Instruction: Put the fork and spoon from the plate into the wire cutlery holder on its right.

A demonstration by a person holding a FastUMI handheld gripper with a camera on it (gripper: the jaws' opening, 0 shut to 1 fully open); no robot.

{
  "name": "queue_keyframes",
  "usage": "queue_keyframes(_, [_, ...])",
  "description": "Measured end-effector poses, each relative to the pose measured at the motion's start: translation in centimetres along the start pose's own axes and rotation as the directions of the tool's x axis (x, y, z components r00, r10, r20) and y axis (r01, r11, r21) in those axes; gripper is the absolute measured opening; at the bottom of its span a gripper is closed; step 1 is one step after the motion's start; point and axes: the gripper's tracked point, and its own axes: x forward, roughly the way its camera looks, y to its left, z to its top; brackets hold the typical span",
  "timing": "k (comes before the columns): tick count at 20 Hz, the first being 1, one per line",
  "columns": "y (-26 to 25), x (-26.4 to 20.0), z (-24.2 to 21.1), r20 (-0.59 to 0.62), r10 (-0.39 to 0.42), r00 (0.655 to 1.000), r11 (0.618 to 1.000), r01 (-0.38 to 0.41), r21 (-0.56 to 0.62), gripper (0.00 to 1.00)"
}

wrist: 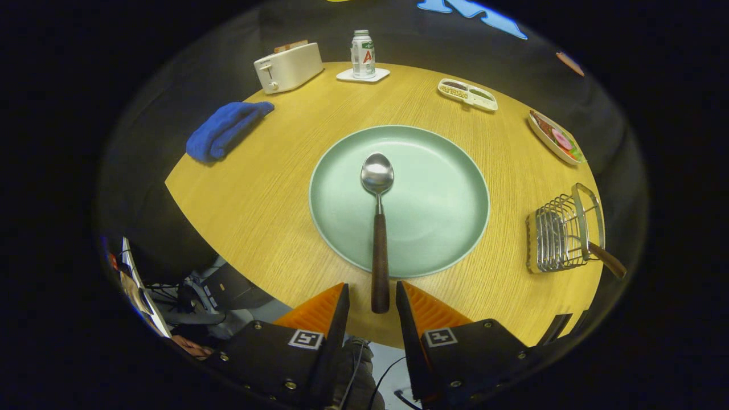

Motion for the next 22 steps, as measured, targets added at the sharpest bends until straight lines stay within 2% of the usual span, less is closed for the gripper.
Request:
queue_keyframes(1, [-0.7, 0.5, 0.0, 0.017, -0.017, 1.0, 1.0, 0.017, 0.014, 0.33])
queue_keyframes(2, [-0.2, -0.4, 0.3, 0.021, -0.001, 1.0, 0.999, 0.0, 0.033, 0.15])
queue_keyframes(5, [-1.0, -0.8, 0.6, 0.046, -0.032, 0.998, 0.999, 0.031, 0.015, 0.15])
queue_keyframes(6, [-1.2, -0.8, 0.4, 0.029, -0.034, 0.999, 0.999, 0.034, 0.005, 0.05])
queue_keyframes(10, [-0.8, -1.7, 0.3, 0.004, 0.029, 1.0, 0.999, -0.029, 0.044, 0.05])
queue_keyframes(15, [-1.0, -4.2, 0.6, -0.053, 0.153, 0.987, 0.981, -0.145, 0.128, 0.05])
queue_keyframes(22, [-3.0, -7.0, 2.5, -0.043, 0.205, 0.978, 0.962, -0.193, 0.192, 0.05])
